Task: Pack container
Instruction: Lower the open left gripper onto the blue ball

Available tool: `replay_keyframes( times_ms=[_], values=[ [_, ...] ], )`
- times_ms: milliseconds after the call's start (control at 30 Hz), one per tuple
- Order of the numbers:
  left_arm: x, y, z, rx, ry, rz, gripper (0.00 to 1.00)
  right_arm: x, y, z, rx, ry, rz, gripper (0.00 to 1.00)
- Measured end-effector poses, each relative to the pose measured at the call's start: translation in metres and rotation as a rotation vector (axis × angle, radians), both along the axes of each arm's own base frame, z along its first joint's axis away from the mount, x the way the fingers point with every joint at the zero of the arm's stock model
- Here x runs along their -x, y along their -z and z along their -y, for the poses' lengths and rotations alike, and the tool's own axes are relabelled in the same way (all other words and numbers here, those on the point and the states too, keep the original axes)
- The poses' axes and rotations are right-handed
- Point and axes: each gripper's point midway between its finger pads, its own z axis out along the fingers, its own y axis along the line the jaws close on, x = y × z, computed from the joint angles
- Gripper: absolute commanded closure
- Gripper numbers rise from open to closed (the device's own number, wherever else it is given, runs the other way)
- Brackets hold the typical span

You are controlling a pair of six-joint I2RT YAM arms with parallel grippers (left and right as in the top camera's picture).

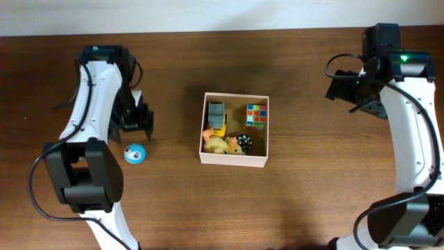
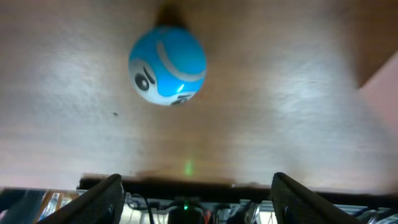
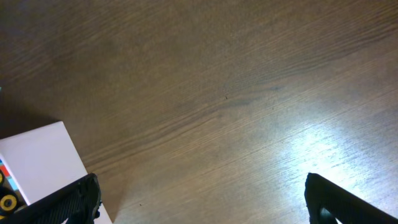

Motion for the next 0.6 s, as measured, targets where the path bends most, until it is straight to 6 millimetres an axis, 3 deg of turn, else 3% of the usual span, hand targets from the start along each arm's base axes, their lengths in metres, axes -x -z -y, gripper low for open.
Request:
replay_keyframes(
  times_ms=[133,400,600],
  values=[
    [0.01,0.018,-0.002,-0.014,0.005,-0.027,0.23,0.0,0.0,0.0,0.0,0.0,0.0,0.01],
    [0.005,0.025,-0.004,-0.025,0.004,0.096,0.23,0.0,0.0,0.0,0.0,0.0,0.0,0.01],
    [0.009,0.054,-0.005,-0.026,0.003,0.104,0.23,0.0,0.0,0.0,0.0,0.0,0.0,0.01]
  ],
)
